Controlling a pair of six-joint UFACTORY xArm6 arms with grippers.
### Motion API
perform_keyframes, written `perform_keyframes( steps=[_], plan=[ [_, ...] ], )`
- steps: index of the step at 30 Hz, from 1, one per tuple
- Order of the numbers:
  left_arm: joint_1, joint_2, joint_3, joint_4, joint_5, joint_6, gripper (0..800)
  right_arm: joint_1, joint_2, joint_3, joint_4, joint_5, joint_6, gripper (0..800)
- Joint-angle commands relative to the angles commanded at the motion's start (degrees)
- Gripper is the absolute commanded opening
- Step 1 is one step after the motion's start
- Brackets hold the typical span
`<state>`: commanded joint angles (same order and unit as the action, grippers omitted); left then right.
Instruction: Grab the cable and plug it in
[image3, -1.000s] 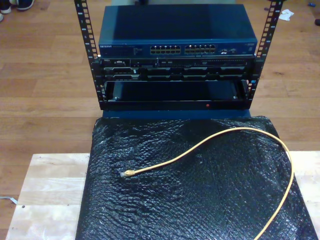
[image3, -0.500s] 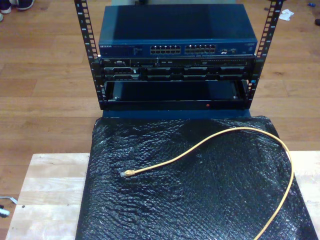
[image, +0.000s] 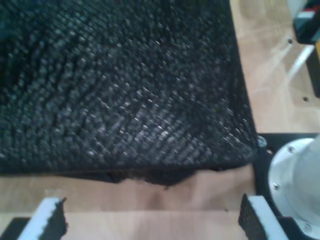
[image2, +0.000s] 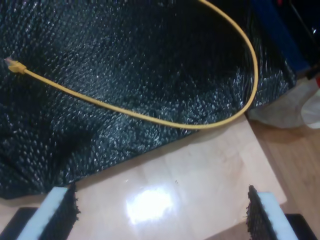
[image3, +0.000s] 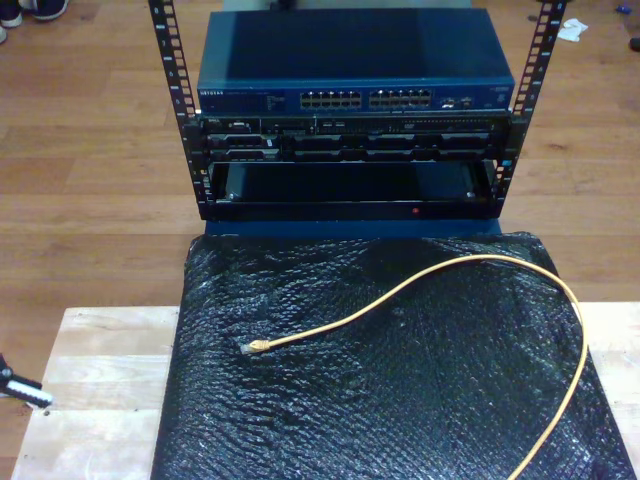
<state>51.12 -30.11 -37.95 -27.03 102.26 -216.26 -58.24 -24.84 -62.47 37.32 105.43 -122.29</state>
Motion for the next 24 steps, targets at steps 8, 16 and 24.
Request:
perform_keyframes(
  steps=[8,16,24],
  plan=[
    [-1.9,0.1,0.5,-1.0,-0.4,-2.8,800,6.7,0.4,-1.3,0.6,-1.8,3.6,797],
    [-2.1,0.4,3.0,-2.2,-2.6,-3.2,800,14.8,1.2,-1.2,0.8,-6.1,7.1,797],
    [-2.2,0.5,4.9,-2.2,-5.1,-3.0,800,22.7,1.4,-1.1,0.8,-9.4,10.3,797]
  ],
)
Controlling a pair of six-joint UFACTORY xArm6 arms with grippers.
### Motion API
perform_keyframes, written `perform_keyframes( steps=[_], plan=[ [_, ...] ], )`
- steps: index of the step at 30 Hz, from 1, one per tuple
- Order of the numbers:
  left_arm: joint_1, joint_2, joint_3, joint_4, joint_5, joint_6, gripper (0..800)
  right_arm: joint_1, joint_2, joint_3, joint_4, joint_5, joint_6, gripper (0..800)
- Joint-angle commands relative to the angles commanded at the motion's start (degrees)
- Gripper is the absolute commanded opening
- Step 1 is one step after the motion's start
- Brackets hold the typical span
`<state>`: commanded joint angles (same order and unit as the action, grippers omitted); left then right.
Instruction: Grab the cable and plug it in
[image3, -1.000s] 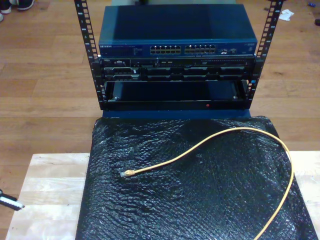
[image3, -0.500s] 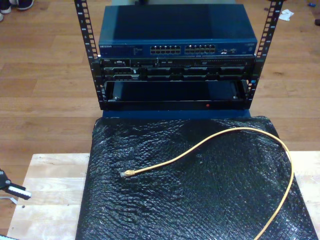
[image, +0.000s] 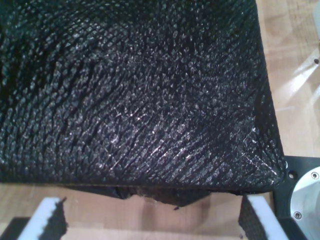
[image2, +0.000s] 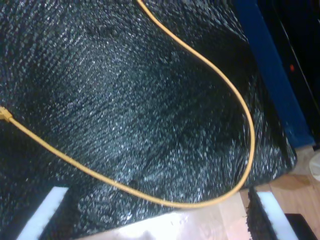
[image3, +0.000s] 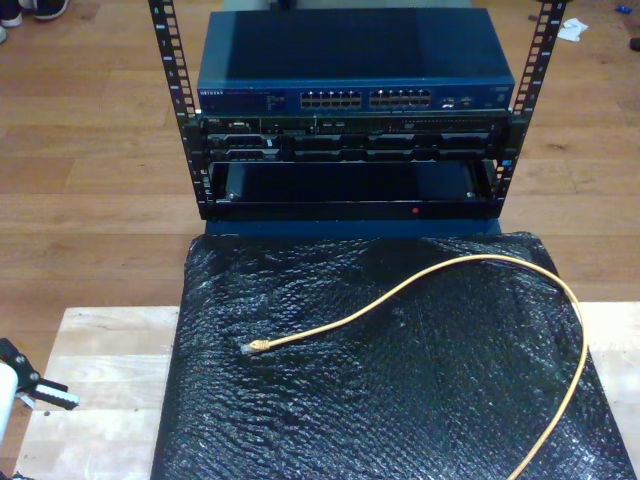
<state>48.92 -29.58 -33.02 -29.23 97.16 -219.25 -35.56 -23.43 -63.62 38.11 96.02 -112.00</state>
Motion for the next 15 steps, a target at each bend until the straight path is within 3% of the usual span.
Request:
perform_keyframes(
  steps=[15],
  plan=[
    [0.0,0.1,0.6,0.0,-0.1,-0.1,800,16.3,1.7,0.0,-0.5,-8.7,8.2,798]
  ],
)
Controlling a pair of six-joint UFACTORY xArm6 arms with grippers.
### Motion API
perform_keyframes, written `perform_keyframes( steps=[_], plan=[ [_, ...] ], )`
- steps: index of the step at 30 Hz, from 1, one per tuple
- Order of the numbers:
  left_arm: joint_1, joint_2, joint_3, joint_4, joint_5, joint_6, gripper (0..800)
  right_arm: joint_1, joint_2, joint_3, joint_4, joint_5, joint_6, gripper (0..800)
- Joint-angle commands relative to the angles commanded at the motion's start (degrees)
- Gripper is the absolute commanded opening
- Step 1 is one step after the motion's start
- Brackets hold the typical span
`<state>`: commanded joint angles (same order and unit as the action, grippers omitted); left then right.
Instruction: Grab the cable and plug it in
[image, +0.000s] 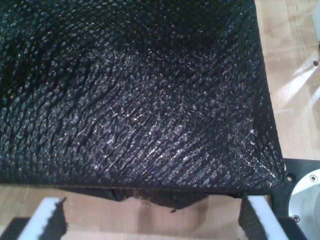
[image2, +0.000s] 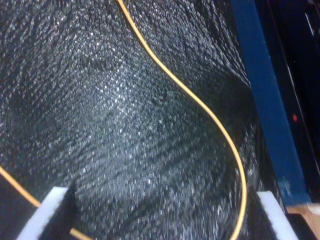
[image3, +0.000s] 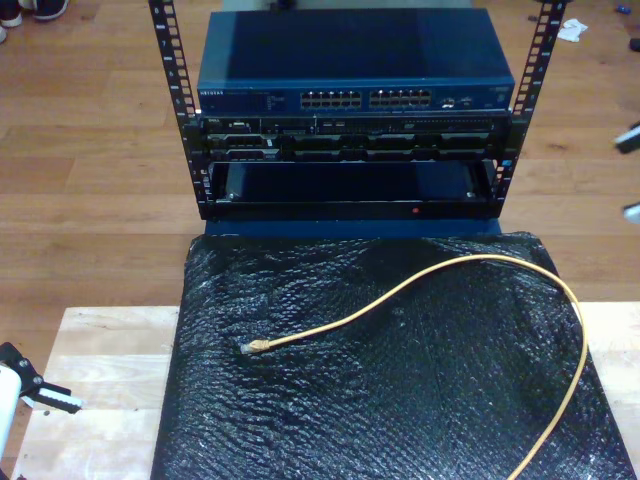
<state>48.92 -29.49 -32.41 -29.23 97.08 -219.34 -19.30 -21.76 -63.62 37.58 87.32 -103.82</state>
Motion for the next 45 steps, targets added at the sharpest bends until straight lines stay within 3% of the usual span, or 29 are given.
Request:
perform_keyframes(
  steps=[20,27,36,45],
  plan=[
    [0.0,0.0,0.4,0.0,-0.4,0.0,800,16.5,2.7,1.1,-4.5,-8.9,8.1,798],
    [0.0,0.0,0.4,-0.1,-0.4,0.0,800,26.5,4.6,1.2,-14.0,-13.6,14.9,798],
    [0.0,0.1,0.4,0.0,-0.7,0.1,800,35.3,7.5,1.2,-21.2,-19.0,22.4,797],
    [0.0,0.5,0.4,0.0,-0.7,0.0,800,46.0,13.7,1.1,-34.2,-24.3,34.5,797]
  ],
)
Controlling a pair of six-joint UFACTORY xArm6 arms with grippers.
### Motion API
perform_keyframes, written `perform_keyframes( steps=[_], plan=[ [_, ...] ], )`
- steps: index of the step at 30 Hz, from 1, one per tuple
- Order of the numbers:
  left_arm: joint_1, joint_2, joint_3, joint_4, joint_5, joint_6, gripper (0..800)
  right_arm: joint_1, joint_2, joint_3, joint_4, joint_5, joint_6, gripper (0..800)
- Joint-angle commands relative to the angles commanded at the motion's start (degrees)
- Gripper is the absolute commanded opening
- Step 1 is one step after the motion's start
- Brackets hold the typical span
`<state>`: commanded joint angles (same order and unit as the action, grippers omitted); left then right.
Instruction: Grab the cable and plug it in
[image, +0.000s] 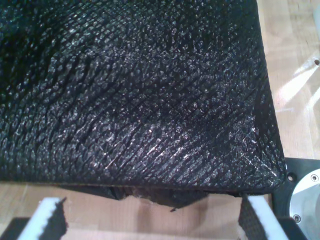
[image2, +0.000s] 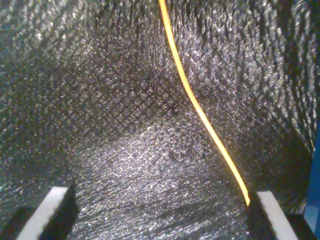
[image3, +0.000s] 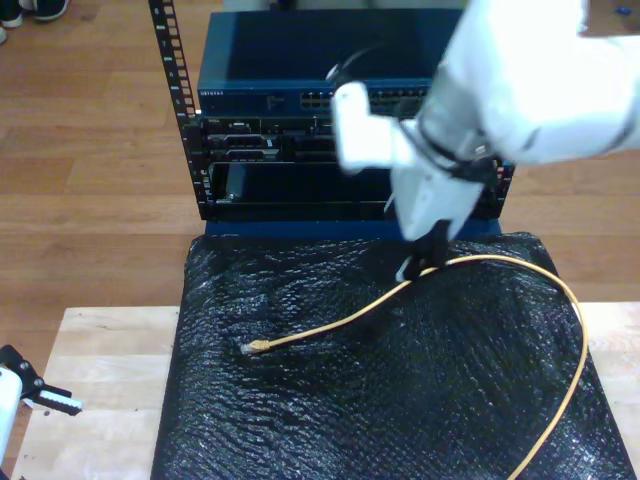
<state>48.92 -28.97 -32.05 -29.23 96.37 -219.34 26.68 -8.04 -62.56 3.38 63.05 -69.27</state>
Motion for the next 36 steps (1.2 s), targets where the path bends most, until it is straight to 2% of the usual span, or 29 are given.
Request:
perform_keyframes(
  steps=[9,13,24,36],
  plan=[
    [0.0,0.2,0.0,-0.1,-0.7,0.0,800,7.7,6.8,-1.1,-9.0,-4.1,9.6,797],
    [0.0,1.0,-0.2,0.0,-0.7,-0.1,800,9.4,9.1,-2.3,-9.8,-4.6,12.0,798],
    [0.0,1.0,-0.2,0.0,-0.7,-0.1,800,15.1,15.6,-2.0,-11.7,-10.5,17.2,791],
    [0.0,1.0,-0.2,0.0,-0.7,0.0,800,16.9,21.4,-2.7,-18.0,-13.2,24.4,778]
  ],
)
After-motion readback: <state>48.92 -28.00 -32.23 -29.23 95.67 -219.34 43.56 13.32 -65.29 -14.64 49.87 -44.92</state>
